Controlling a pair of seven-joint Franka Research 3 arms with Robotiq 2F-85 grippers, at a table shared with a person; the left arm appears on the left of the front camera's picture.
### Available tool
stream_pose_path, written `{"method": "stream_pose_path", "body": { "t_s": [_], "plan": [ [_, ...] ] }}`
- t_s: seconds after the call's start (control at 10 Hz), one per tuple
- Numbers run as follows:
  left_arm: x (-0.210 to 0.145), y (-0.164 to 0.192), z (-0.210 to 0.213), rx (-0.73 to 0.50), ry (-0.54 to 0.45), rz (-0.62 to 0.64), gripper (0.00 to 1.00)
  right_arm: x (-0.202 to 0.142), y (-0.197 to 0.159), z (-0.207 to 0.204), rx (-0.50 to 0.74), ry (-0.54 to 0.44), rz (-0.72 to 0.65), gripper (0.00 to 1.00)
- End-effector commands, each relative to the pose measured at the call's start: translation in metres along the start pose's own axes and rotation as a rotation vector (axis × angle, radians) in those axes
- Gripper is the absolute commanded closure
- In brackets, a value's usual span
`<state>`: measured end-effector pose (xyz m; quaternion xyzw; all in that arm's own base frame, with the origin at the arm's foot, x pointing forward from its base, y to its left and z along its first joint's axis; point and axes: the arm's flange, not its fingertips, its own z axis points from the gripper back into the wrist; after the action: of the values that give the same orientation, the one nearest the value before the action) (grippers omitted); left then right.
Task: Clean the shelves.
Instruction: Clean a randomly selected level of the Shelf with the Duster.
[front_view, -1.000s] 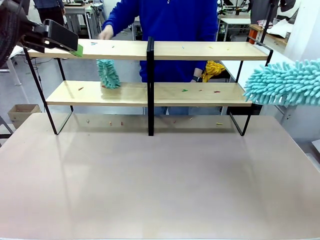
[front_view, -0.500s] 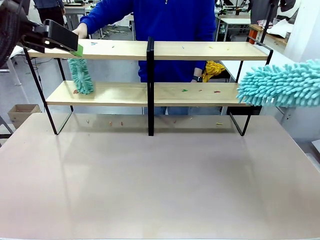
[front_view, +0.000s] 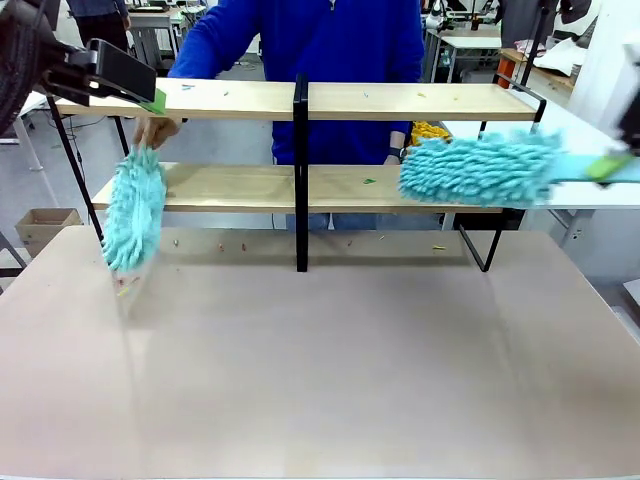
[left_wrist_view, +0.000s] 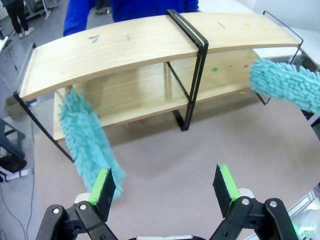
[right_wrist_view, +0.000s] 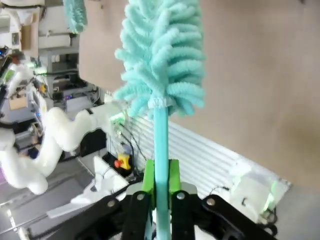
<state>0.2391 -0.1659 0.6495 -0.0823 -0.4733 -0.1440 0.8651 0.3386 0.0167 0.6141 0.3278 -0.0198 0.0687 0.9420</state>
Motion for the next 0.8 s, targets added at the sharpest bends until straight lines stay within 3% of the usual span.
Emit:
{"method": "stream_pose_path", "body": {
  "t_s": [0.0,0.1,0.2,0.3,0.5,0.7],
  "plan": [
    [0.000,0.000,0.001,0.000,-0.005,0.002,0.00,0.017,0.030,-0.037,0.059,-0.101,0.048,0.88],
    [0.000,0.000,0.001,0.000,-0.005,0.002,0.00,0.000,0.000,0.000,0.000,0.000,0.000,0.88],
    [0.000,0.000,0.001,0.000,-0.005,0.002,0.00,0.000,0.000,0.000,0.000,0.000,0.000,0.88],
    [0.000,0.000,0.001,0.000,-0.005,0.002,0.00,0.014,0.022,-0.032,0.011,-0.030,0.028,0.88],
    [0.000,0.000,0.001,0.000,-0.005,0.002,0.00,0.033,0.010,-0.060,0.046,-0.043,0.045,0.88],
    [0.000,0.000,0.001,0.000,-0.005,0.002,0.00,0.056,0.005,-0.090,0.077,-0.126,0.079,0.88]
  ]
}}
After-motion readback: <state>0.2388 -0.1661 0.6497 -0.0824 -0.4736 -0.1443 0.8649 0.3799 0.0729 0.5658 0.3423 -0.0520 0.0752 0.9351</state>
